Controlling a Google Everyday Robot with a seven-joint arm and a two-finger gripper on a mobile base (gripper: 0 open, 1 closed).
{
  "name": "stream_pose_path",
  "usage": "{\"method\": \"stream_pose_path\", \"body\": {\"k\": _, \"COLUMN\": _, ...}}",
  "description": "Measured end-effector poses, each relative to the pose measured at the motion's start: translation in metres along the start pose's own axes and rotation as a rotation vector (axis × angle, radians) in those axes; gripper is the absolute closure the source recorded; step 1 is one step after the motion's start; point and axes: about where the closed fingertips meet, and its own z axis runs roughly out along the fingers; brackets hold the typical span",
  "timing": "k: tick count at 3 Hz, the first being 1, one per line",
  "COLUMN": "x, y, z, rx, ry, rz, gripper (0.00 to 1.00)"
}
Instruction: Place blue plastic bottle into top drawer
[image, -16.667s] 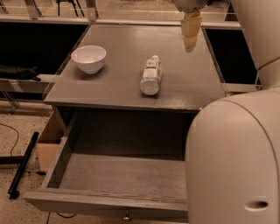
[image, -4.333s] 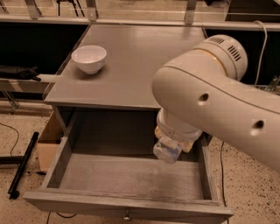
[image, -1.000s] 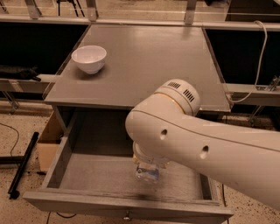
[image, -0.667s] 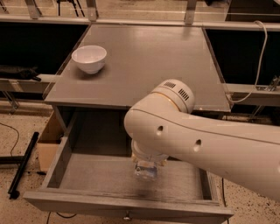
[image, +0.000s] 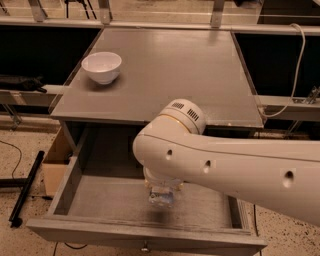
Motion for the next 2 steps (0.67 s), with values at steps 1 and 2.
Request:
{"method": "stream_pose_path", "body": {"k": 1, "x": -0.0003, "y": 0.0, "z": -0.0002, "rx": 0.014, "ry": 0.003, "rz": -0.008, "gripper": 1.0}}
{"method": "stream_pose_path", "body": {"k": 2, "x": -0.0038, "y": -0.0007, "z": -0.0018, "rx": 0.071, "ry": 0.032, "rz": -0.074, "gripper": 1.0}}
